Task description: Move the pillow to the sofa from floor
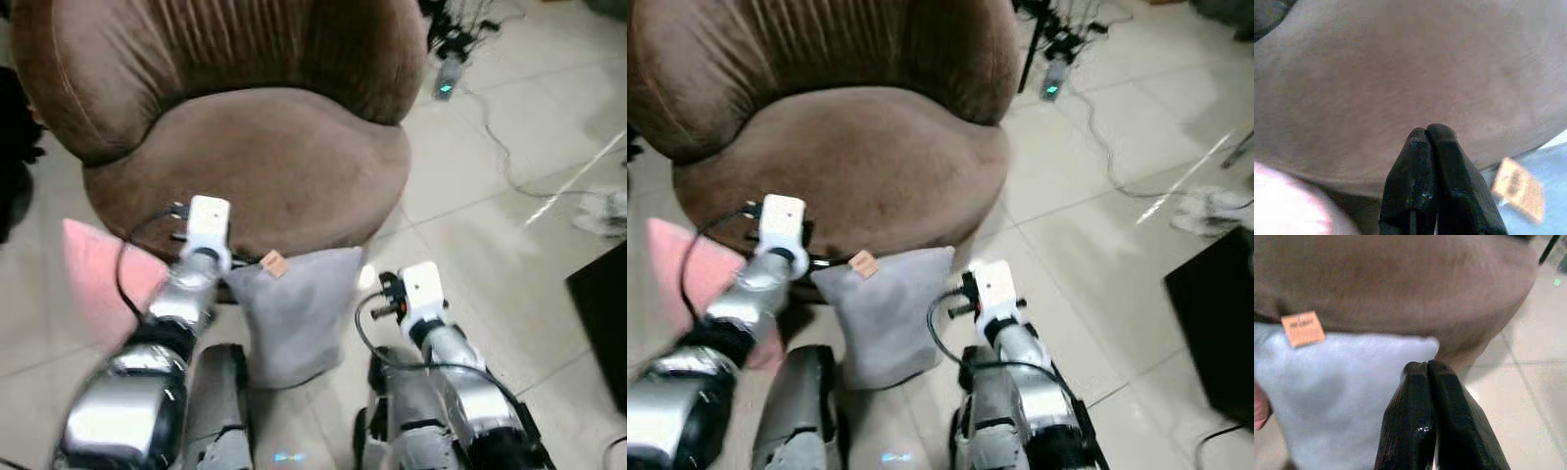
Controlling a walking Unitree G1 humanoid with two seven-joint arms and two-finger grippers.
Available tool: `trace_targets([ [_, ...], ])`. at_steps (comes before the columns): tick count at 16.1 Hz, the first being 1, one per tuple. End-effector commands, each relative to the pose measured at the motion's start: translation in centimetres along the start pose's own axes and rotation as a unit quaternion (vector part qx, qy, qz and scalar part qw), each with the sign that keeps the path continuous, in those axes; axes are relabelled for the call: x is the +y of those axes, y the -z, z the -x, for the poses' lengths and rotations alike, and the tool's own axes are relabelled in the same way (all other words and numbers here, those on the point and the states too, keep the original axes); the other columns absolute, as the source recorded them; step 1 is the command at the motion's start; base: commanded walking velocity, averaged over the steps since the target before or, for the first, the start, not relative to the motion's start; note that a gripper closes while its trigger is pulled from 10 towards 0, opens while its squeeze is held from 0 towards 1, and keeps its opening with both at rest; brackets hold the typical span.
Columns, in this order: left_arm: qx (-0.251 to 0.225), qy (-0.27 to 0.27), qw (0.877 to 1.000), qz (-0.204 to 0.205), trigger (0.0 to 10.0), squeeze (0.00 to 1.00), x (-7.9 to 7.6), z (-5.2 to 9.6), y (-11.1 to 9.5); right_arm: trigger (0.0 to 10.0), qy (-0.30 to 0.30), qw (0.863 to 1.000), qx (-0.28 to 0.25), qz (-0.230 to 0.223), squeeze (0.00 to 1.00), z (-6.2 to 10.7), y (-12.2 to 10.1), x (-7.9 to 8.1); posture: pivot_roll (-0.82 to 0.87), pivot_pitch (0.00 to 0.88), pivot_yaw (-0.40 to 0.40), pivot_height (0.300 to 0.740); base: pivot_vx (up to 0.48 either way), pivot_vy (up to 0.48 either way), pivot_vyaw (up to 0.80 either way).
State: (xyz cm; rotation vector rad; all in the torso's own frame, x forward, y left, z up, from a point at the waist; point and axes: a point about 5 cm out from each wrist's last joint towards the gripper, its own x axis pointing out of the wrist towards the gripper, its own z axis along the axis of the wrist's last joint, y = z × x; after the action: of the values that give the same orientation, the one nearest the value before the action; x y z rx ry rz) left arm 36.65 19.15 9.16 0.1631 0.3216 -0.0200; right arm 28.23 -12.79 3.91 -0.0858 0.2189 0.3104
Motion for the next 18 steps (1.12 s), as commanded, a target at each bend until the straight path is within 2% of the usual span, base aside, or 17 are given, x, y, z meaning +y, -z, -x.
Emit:
trace_targets([
  [1,0.014,0.019,1.000,0.001,10.0,0.00,-0.5,-0.1,0.1,10.0,0.011,1.000,0.003,-0.005,0.00,0.3,0.2,-0.4,-0.11,0.211,-0.033,0.569,0.000,0.000,0.00],
  [3,0.037,0.025,0.999,-0.029,10.0,0.00,0.2,-0.2,0.5,10.0,0.019,1.000,0.009,-0.004,0.00,1.5,0.7,-0.6,-0.16,0.234,-0.044,0.569,0.000,0.000,0.00],
  [4,0.038,0.029,0.999,-0.020,10.0,0.00,0.3,-0.2,0.6,10.0,0.021,1.000,0.013,-0.002,0.00,2.2,0.9,-0.7,-0.18,0.251,-0.045,0.569,0.000,0.000,0.00],
  [5,0.043,0.039,0.998,-0.039,10.0,0.00,0.2,-0.1,0.9,10.0,0.031,0.999,0.019,-0.005,0.00,3.2,1.3,-0.9,-0.21,0.276,-0.042,0.569,0.000,0.000,0.00],
  [6,0.046,0.041,0.997,-0.040,10.0,0.00,0.3,-0.1,1.0,10.0,0.032,0.999,0.019,-0.005,0.00,3.5,1.4,-0.9,-0.21,0.283,-0.040,0.569,0.000,0.000,0.00],
  [8,0.070,0.084,0.992,-0.059,10.0,0.00,-0.9,0.0,1.9,10.0,0.045,0.998,0.036,-0.008,0.00,5.6,2.2,-0.8,-0.26,0.333,-0.025,0.569,0.000,0.000,0.00],
  [9,0.085,0.095,0.990,-0.066,10.0,0.00,-1.0,0.2,2.5,10.0,0.053,0.998,0.043,-0.012,0.00,6.5,2.5,-0.8,-0.28,0.352,-0.016,0.569,0.000,0.000,0.00],
  [11,0.091,0.085,0.990,-0.068,10.0,0.00,-0.5,0.3,2.9,10.0,0.061,0.997,0.051,-0.016,0.00,7.4,2.7,-0.6,-0.29,0.367,0.003,0.569,0.000,0.000,0.00],
  [12,0.078,0.075,0.992,-0.068,0.0,0.00,-0.2,0.3,2.7,10.0,0.066,0.996,0.054,-0.019,0.00,7.7,2.8,-0.5,-0.30,0.376,0.008,0.569,0.000,0.000,0.00],
  [14,0.107,0.100,0.986,-0.084,0.0,0.00,-0.8,0.6,3.9,10.0,0.071,0.995,0.057,-0.027,0.00,7.8,2.6,-0.1,-0.30,0.386,0.027,0.569,0.000,0.000,0.00],
  [16,0.118,0.100,0.982,-0.111,0.0,0.00,-1.0,0.7,4.5,10.0,0.073,0.995,0.058,-0.033,0.00,7.8,2.5,0.4,-0.30,0.393,0.037,0.569,0.000,0.000,0.00],
  [18,0.121,0.109,0.980,-0.112,0.0,0.00,-1.2,0.8,4.6,10.0,0.073,0.995,0.060,-0.036,0.00,7.8,2.5,0.8,-0.30,0.396,0.045,0.569,0.000,0.000,0.00],
])
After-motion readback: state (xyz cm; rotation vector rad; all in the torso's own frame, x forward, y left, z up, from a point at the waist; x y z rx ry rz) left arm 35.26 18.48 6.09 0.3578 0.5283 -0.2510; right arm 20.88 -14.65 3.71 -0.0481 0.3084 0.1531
